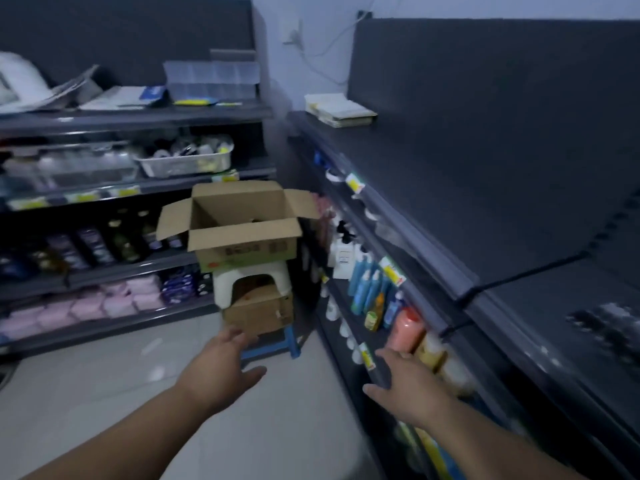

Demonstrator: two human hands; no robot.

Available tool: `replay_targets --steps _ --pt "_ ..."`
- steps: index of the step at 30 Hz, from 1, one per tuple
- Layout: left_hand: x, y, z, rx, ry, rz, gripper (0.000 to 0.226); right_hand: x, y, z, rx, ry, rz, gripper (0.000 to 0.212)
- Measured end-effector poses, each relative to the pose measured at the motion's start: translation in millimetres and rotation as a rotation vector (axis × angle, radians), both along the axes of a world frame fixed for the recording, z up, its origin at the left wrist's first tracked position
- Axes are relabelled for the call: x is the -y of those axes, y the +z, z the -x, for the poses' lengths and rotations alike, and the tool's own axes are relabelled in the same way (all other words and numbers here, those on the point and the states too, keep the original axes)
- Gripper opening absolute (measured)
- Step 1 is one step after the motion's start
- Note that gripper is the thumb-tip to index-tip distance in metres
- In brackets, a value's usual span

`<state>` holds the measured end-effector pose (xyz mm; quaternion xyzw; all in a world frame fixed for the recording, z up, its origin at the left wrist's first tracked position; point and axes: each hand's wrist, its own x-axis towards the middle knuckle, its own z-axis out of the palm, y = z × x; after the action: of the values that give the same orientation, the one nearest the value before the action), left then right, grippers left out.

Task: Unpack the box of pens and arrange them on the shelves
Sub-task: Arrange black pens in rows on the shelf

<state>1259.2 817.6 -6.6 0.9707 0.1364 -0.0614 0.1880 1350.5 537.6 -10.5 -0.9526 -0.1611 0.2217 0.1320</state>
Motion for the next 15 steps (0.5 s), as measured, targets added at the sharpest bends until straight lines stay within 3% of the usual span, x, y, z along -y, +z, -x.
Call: replay_targets --steps 7,15 --pt "-135.8 -16.3 -9.7 -0.077 0.15 0.029 0.06 -143.5 -15.9 -49.7 -0.064 0.134 0.081 0.077" --pt "-222.7 -10.4 -61.8 -0.026 0.269 0.062 0.058 -266.2 3.7 -125.8 -0.015 0.173 -0.091 0.068"
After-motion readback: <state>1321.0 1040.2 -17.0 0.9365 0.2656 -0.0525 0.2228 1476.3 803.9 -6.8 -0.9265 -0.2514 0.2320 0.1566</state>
